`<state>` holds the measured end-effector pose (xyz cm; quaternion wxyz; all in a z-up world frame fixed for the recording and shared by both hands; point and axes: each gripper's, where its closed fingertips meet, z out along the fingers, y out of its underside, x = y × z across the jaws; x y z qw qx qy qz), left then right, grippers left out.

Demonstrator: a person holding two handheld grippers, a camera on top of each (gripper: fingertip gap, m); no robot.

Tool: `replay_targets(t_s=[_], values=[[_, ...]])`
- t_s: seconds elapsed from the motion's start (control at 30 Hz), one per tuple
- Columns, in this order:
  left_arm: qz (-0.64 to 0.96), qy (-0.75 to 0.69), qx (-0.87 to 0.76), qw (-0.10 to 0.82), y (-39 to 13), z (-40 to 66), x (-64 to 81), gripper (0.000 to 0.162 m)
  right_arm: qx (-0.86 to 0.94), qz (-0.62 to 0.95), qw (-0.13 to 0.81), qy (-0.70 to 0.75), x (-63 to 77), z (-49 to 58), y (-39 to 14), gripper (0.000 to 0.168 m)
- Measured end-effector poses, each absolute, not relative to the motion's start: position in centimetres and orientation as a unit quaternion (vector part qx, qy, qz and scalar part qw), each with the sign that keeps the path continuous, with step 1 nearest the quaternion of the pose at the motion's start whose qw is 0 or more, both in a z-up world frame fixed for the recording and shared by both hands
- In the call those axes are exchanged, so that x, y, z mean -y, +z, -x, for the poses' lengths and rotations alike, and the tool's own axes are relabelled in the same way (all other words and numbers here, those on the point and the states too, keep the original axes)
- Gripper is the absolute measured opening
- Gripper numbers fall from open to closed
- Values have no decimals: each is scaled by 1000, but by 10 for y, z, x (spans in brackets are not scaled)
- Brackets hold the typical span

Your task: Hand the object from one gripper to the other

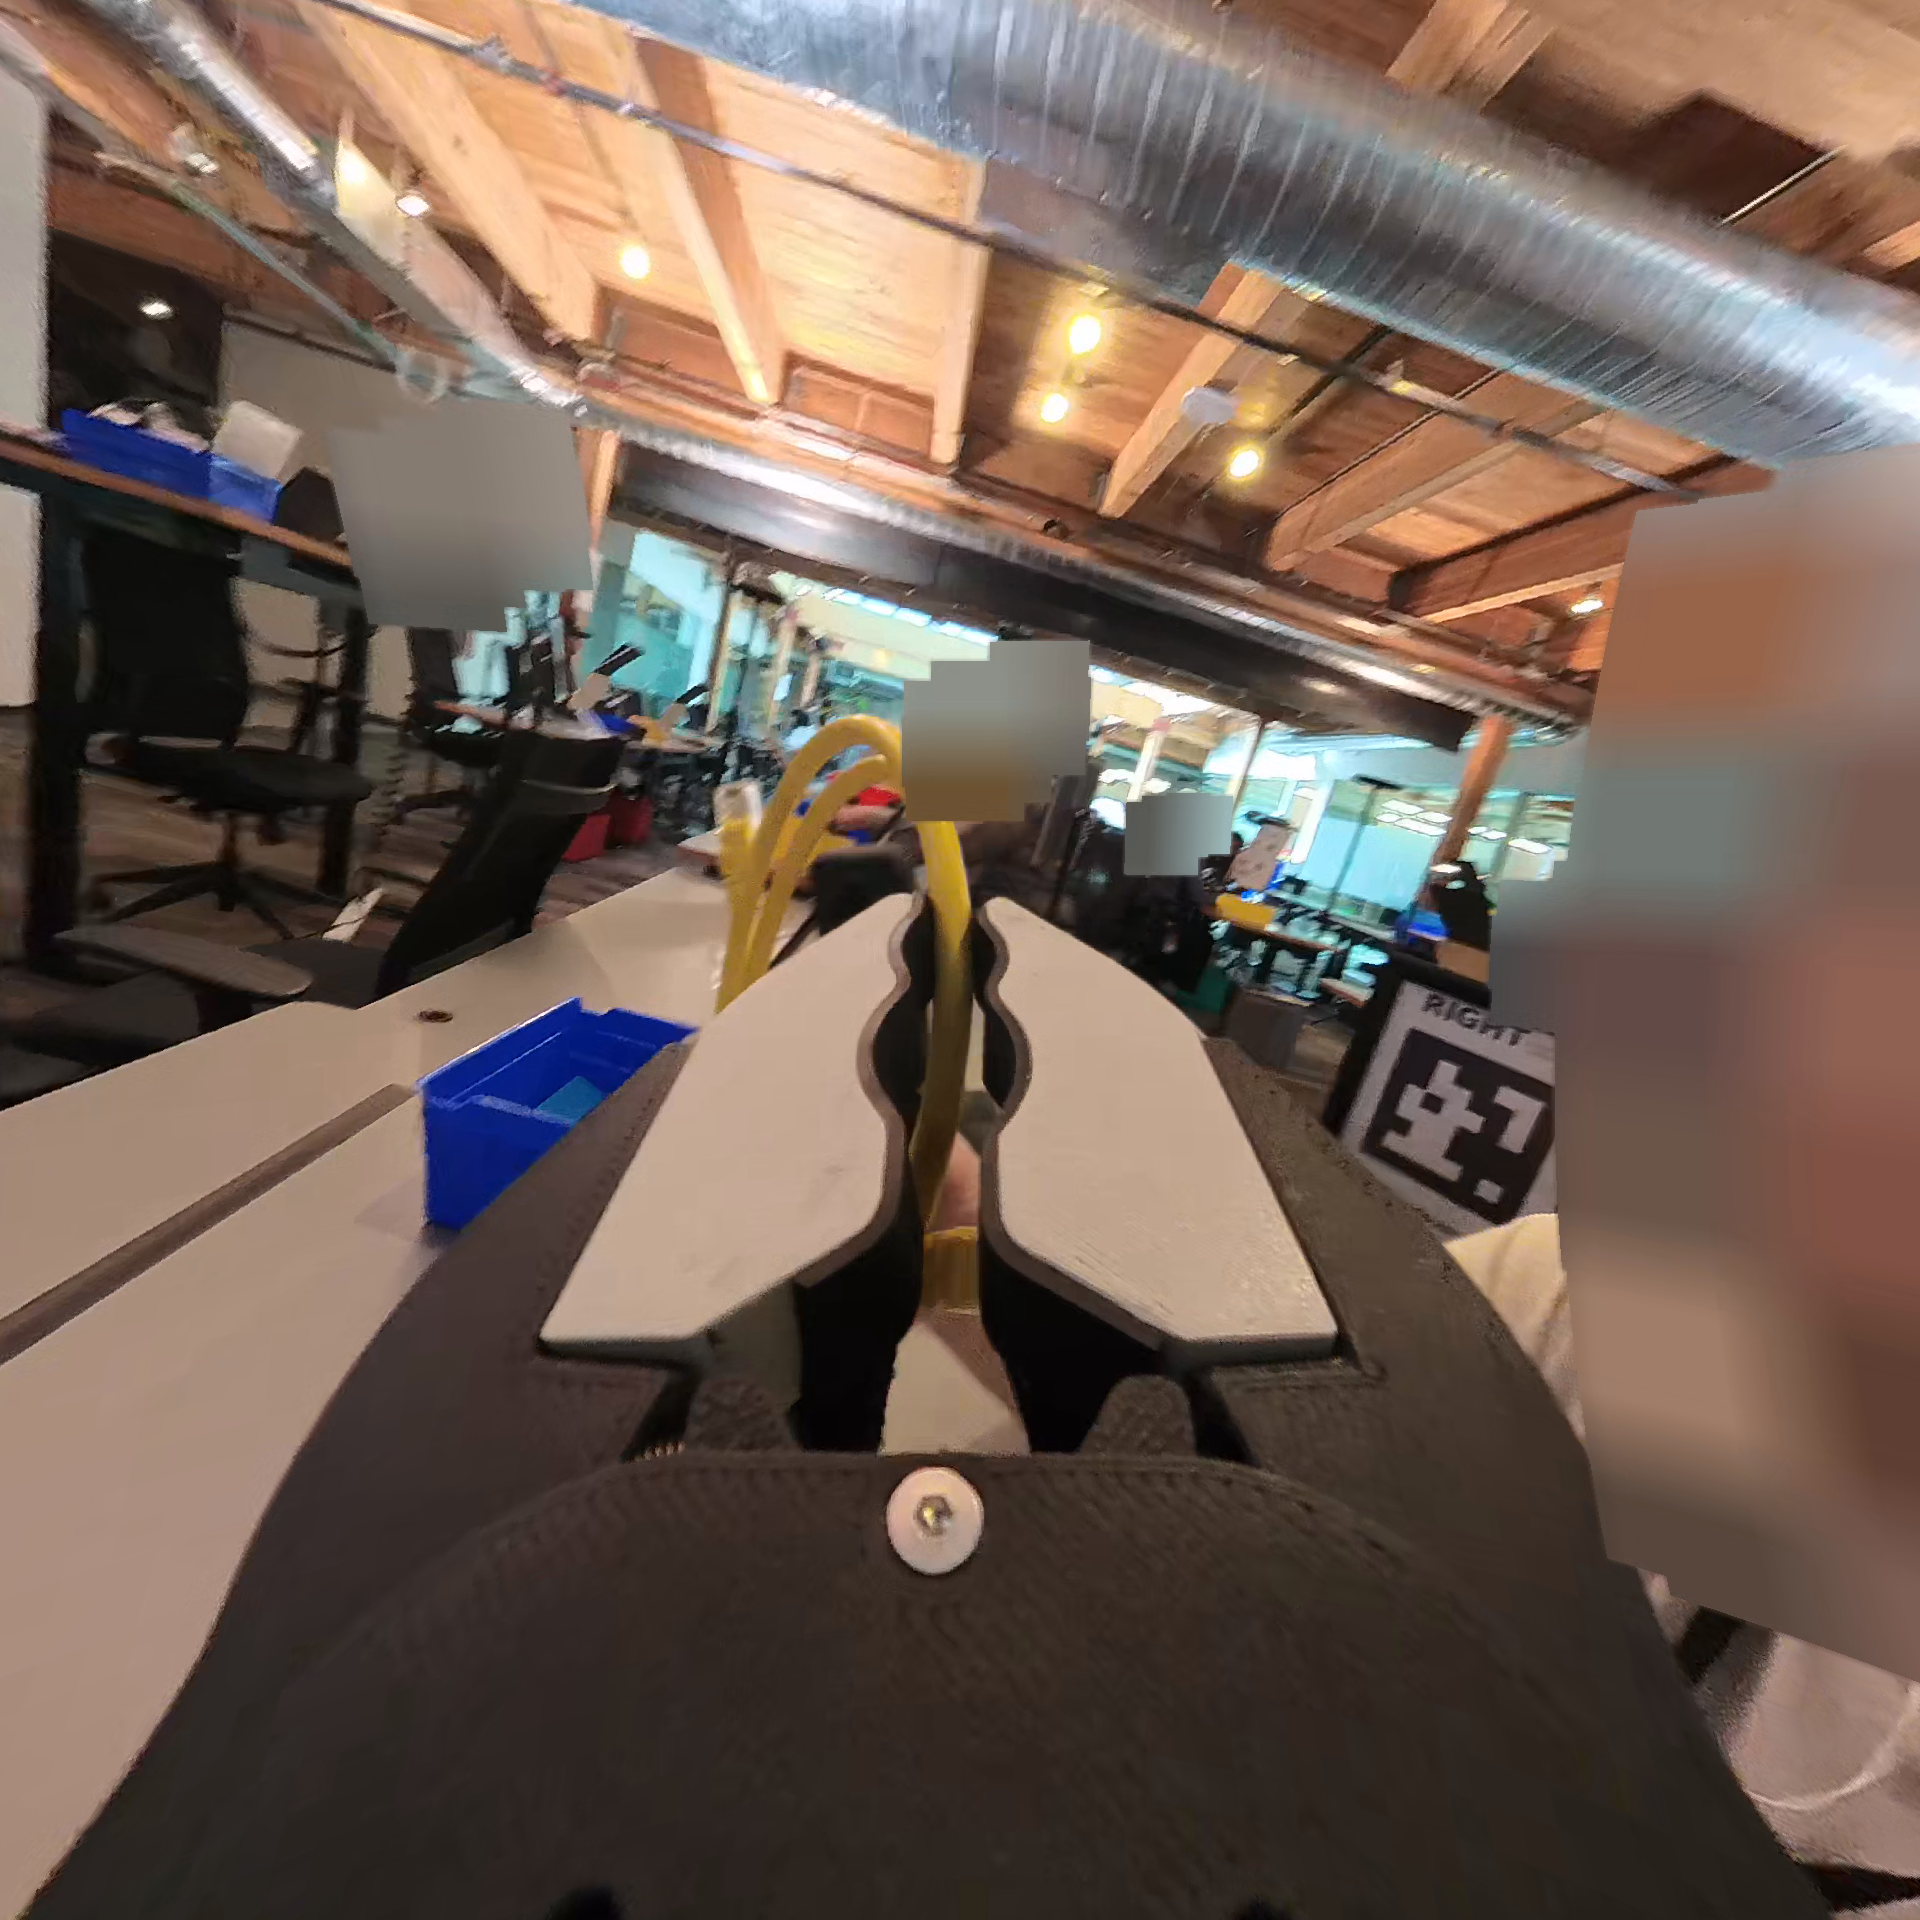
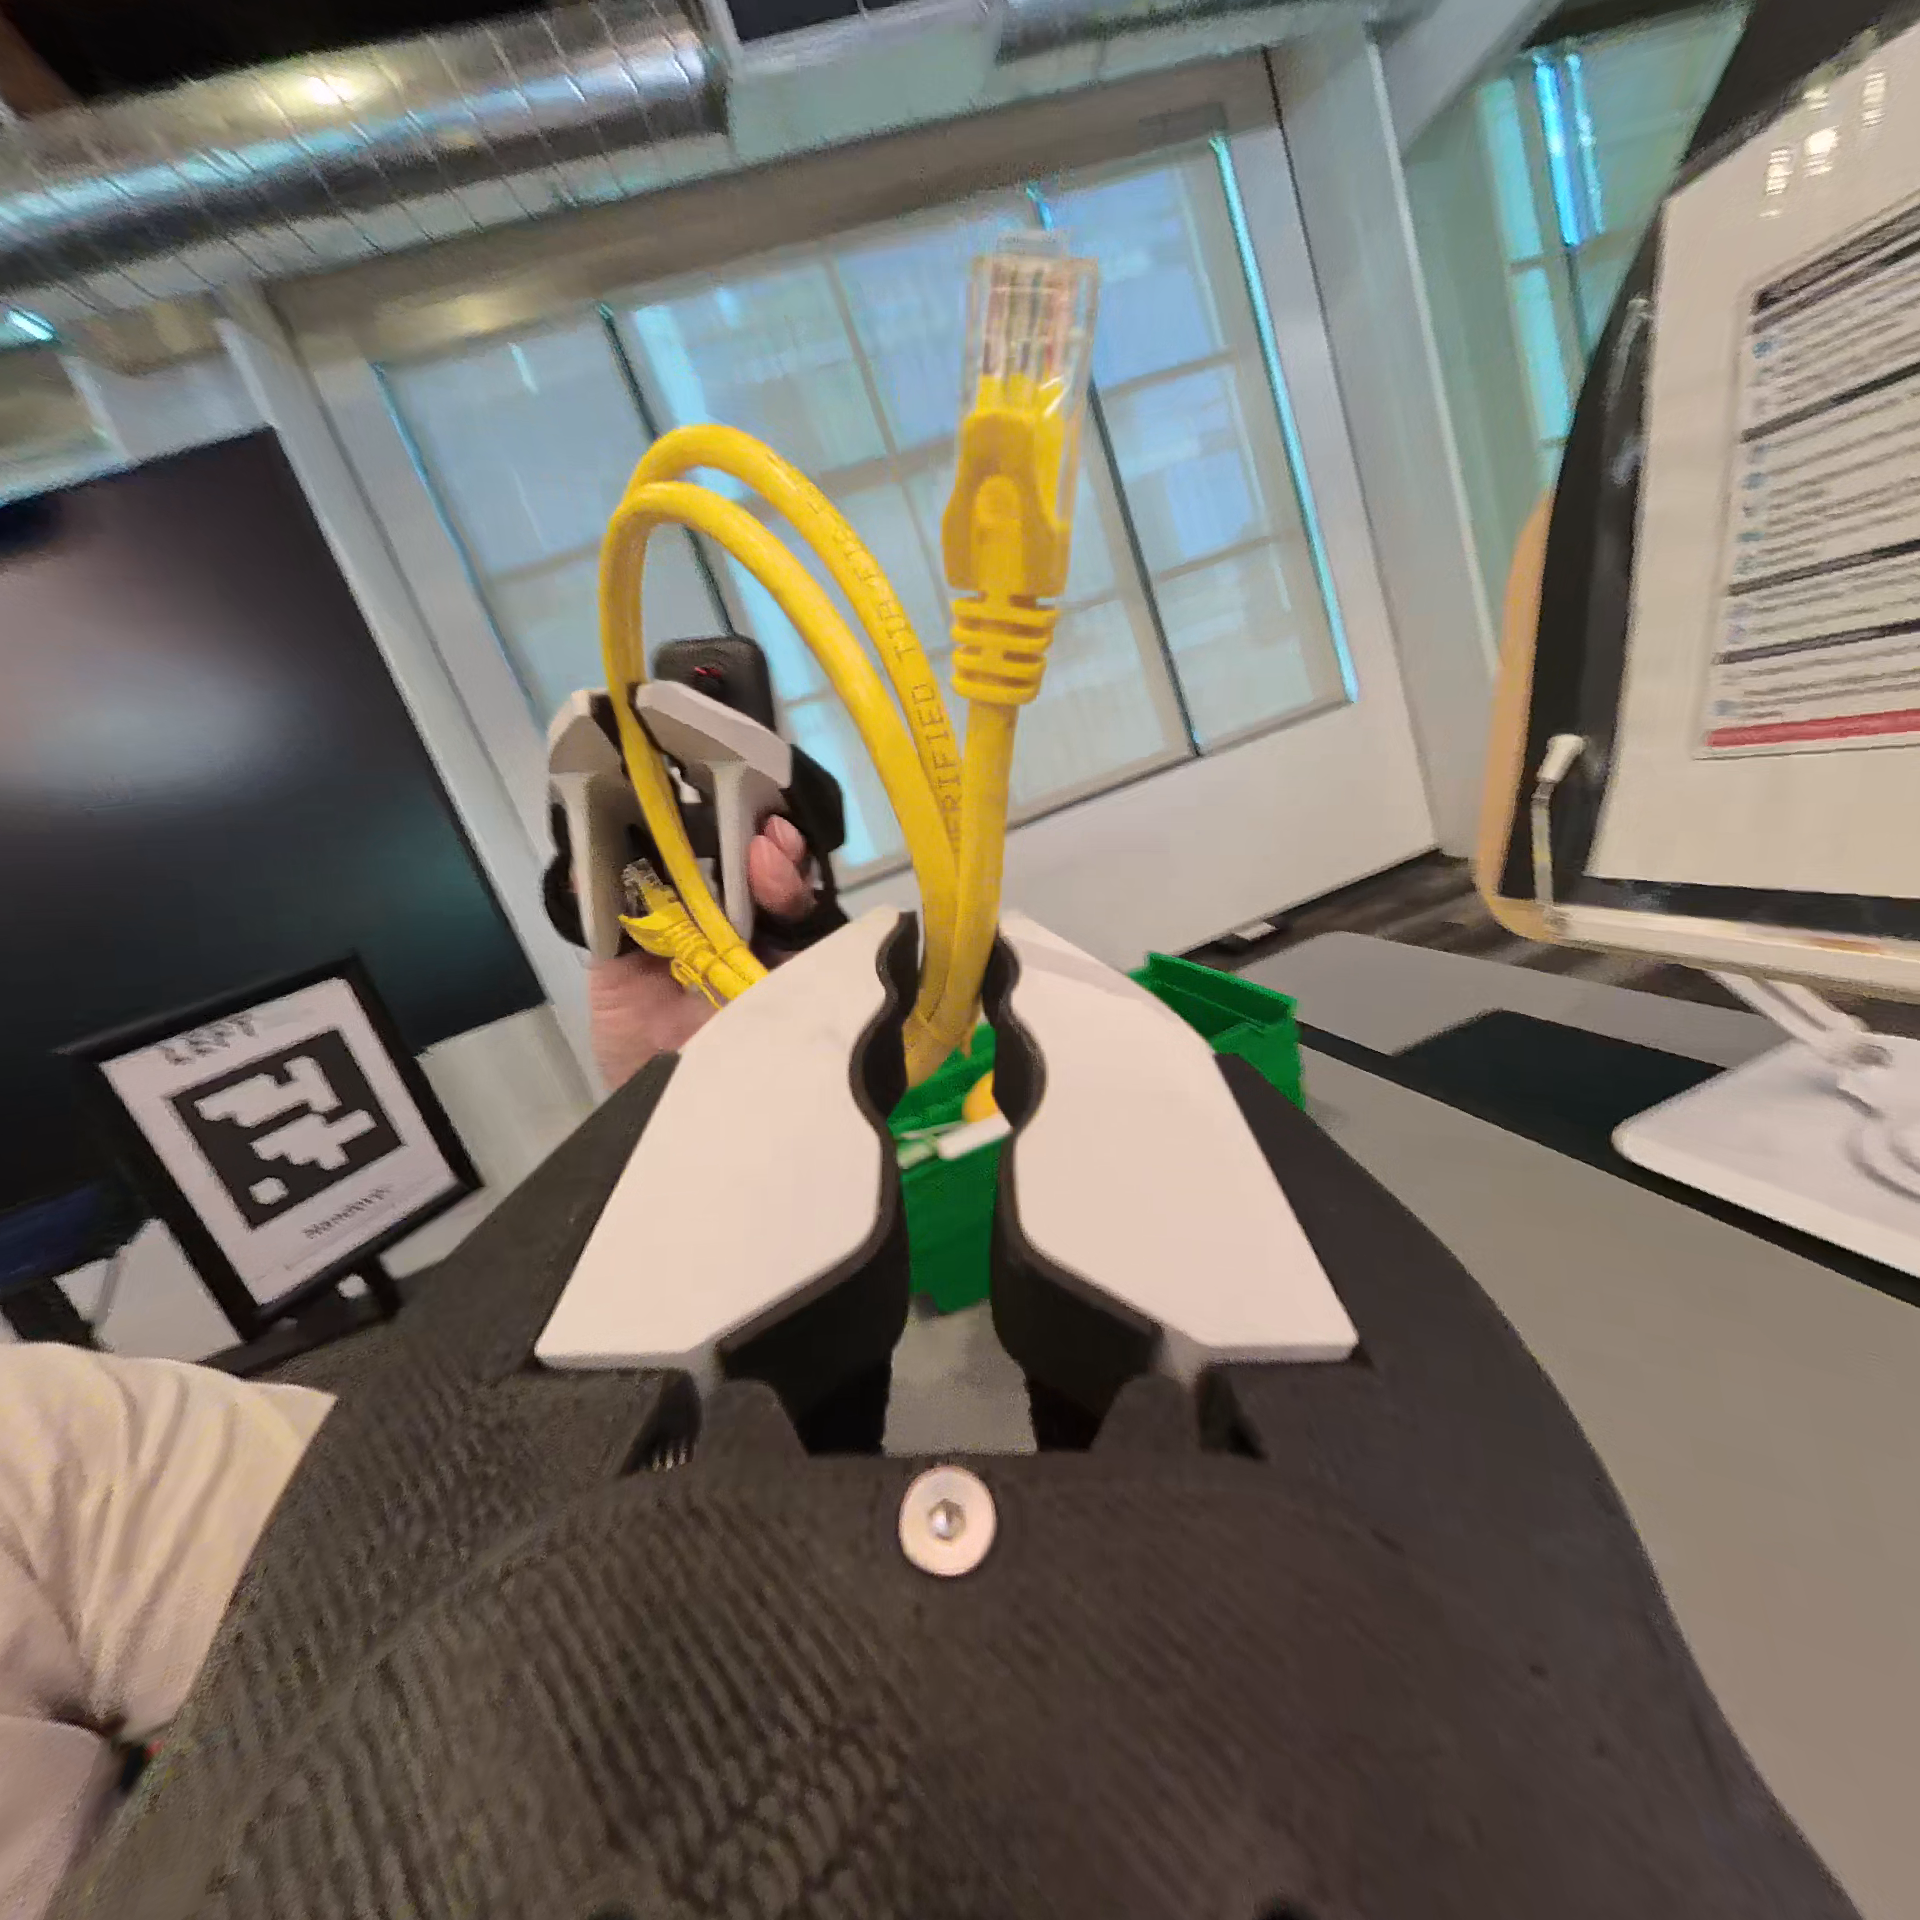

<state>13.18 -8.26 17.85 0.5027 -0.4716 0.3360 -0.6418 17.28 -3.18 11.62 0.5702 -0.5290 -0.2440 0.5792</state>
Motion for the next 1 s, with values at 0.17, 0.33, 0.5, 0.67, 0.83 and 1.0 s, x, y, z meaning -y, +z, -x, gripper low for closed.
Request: replay_targets(t_s=[0.17, 0.33, 0.5, 0.67, 0.83, 1.0], values=[[562, -407, -356, 626, 160, -119, 50, 39, 293, 619, 639, 349, 3, -210, 104, 10], [568, -81, -441, 690, 140, -128, 52, 67, 404, 701, 579, 96, -9, -237, 67, 11], [497, 86, -541, 673, 100, -181, 59, 74, 442, 757, 478, 63, 3, -241, 33, 11], [456, 179, -599, 634, 58, -205, 43, 74, 459, 798, 384, 71, 25, -235, 7, 11], [426, 237, -631, 603, 32, -206, 26, 64, 465, 815, 336, 82, 44, -233, -2, 11], [399, 274, -657, 578, 13, -212, 22, 41, 475, 820, 314, 58, 52, -238, -7, 11]])
